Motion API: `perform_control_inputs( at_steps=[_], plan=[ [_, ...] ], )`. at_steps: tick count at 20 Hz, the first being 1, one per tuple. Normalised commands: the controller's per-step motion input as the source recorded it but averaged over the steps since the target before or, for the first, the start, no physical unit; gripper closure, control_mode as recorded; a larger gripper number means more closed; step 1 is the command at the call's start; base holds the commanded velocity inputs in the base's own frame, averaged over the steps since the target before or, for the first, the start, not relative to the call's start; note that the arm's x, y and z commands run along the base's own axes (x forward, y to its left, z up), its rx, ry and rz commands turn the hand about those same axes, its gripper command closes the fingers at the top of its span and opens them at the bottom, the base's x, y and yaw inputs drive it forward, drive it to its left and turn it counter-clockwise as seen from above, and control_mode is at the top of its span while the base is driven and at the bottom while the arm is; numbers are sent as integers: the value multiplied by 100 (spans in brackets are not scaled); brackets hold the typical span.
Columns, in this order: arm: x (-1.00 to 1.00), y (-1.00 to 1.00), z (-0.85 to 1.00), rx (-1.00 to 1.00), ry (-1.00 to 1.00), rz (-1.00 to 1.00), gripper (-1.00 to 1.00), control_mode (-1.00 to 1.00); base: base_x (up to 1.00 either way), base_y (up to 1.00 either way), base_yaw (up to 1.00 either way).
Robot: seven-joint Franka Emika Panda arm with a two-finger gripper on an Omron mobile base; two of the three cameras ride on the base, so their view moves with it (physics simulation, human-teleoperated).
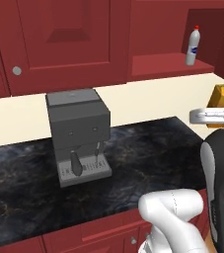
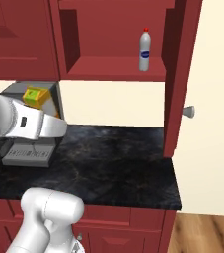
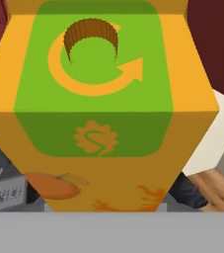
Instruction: Pick the bottled water, milk, boxed drink from the counter and place them in the open cabinet.
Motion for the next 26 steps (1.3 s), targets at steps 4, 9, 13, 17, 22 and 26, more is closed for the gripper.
perform_control_inputs(
  at_steps=[4, 9, 13, 17, 22, 26],
  plan=[
    [0, -11, 17, -3, -4, -6, 100, -100, 0, 0, 0],
    [1, -11, 18, 0, -2, -1, 100, -100, 0, 0, 0],
    [6, -6, 19, 0, 0, 0, 100, -100, 0, 0, 0],
    [18, -3, 14, 0, 0, 0, 100, -100, 0, 0, 0],
    [21, -7, 5, 0, 0, 0, 100, -100, 0, 0, 0],
    [28, -11, 0, 0, -4, 0, 100, -100, 0, 0, 0]
  ],
)
